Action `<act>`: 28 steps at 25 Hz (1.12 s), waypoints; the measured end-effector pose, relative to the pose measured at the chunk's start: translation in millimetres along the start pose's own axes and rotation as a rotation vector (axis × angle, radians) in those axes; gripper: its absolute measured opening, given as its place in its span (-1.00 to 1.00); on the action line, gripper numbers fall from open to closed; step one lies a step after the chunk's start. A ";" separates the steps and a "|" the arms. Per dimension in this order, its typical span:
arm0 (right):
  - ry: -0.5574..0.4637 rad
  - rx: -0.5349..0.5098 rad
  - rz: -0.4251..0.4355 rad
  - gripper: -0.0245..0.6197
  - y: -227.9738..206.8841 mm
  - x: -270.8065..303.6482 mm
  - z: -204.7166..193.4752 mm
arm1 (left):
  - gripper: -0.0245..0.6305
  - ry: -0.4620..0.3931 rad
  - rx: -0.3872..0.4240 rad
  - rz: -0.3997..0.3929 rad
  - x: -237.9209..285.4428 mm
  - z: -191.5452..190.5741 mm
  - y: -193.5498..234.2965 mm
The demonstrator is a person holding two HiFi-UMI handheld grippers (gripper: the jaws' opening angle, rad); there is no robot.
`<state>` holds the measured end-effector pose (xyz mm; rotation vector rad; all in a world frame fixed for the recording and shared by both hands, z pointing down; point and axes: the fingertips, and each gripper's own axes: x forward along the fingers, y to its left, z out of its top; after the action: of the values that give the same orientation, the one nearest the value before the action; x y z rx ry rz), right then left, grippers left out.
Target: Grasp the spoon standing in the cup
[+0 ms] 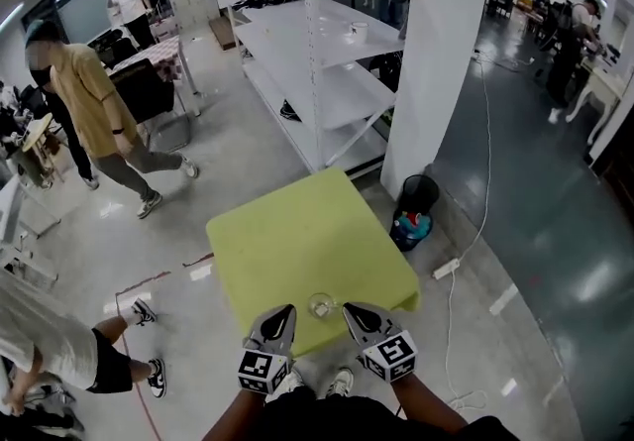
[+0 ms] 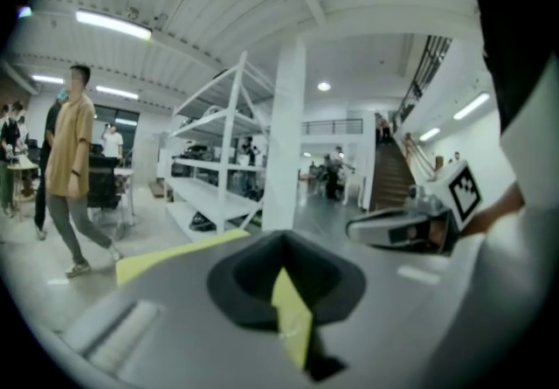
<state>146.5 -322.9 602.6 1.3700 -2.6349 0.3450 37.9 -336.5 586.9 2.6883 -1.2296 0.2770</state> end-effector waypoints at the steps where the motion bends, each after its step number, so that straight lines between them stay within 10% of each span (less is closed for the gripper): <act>1: 0.001 0.004 -0.001 -0.90 1.2 1.3 0.0 | -0.91 0.004 -0.006 0.002 -0.9 -0.2 0.9; 11: 0.007 0.018 -0.053 -0.90 -8.2 6.4 4.6 | -0.91 0.024 -0.007 -0.044 3.4 -7.0 3.8; 23: 0.223 0.040 -0.139 -0.89 -18.1 23.6 -89.5 | -0.91 0.132 -0.071 -0.088 13.0 -63.4 1.7; 28: 0.302 0.129 -0.162 -0.53 -24.7 33.0 -132.5 | -0.91 0.163 -0.098 -0.088 11.2 -78.5 -1.6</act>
<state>151.7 -326.6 741.3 1.4293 -2.2772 0.6537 38.7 -325.5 665.4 2.5708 -1.0473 0.4029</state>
